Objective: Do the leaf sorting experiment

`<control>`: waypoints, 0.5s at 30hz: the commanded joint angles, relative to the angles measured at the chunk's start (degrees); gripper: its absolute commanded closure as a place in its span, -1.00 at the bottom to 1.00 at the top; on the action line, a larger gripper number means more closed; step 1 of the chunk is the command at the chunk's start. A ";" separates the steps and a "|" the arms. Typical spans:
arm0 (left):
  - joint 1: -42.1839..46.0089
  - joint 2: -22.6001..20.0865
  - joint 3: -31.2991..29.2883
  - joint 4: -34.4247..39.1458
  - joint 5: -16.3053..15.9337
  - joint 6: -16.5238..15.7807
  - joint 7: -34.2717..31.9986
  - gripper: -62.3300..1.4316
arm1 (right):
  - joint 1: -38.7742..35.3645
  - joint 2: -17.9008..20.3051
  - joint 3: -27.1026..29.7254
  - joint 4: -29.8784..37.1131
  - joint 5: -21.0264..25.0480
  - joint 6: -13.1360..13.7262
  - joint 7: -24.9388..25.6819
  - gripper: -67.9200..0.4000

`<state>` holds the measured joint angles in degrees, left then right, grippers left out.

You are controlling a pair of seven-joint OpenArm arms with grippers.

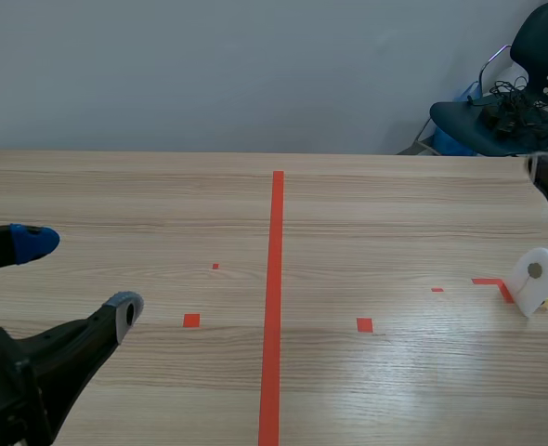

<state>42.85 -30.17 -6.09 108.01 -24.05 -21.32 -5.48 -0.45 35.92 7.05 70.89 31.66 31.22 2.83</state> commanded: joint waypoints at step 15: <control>-0.20 -0.17 -0.37 1.03 -0.37 -0.28 -1.03 -1.00 | -28.44 -2.62 1.31 32.92 5.46 -0.09 -0.66 -0.76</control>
<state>42.85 -30.17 -6.09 108.01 -24.08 -21.32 -5.45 -29.61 34.00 7.05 105.01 36.47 31.16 1.06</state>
